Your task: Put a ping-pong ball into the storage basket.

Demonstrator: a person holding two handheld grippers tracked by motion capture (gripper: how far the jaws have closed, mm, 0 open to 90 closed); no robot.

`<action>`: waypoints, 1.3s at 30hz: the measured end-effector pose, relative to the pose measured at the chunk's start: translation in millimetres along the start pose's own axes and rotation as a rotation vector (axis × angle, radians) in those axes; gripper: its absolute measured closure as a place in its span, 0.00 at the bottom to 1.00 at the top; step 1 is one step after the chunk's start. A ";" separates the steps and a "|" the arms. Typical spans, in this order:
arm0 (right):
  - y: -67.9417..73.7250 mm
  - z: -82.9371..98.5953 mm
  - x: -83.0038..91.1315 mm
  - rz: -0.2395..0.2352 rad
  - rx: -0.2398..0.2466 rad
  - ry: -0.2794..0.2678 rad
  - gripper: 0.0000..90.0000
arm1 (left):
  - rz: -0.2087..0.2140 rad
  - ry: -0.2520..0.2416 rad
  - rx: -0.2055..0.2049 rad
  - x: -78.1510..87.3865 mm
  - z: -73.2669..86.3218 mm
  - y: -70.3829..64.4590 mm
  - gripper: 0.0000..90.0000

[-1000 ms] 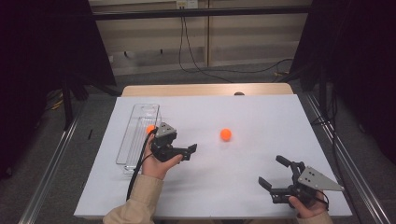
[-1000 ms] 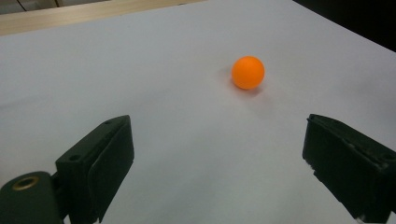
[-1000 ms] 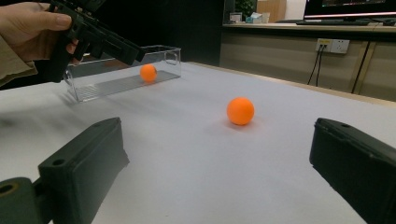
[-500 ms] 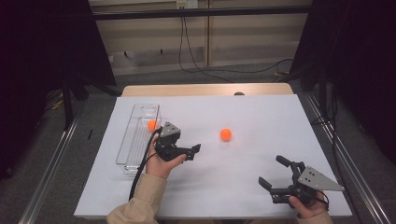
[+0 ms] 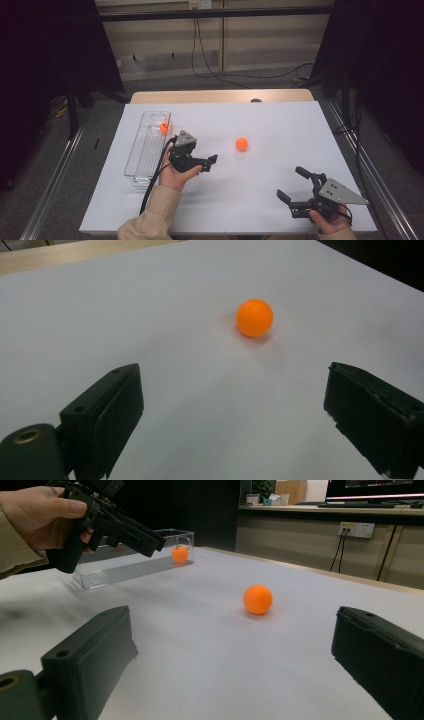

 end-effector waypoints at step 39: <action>0.1 -0.3 0.3 0.000 0.003 -0.001 0.03 | 0.020 0.016 -0.017 -20.0 0.1 -7.3 0.10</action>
Point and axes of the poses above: each handheld gripper's, and its own axes: x roughly backward along the jaws, z roughly out of its underside, y roughly to its left, the point moved 6 cm from there along -x, roughly forward along the jaws, and after that the axes turned 1 degree about x, right-handed, at the moved point
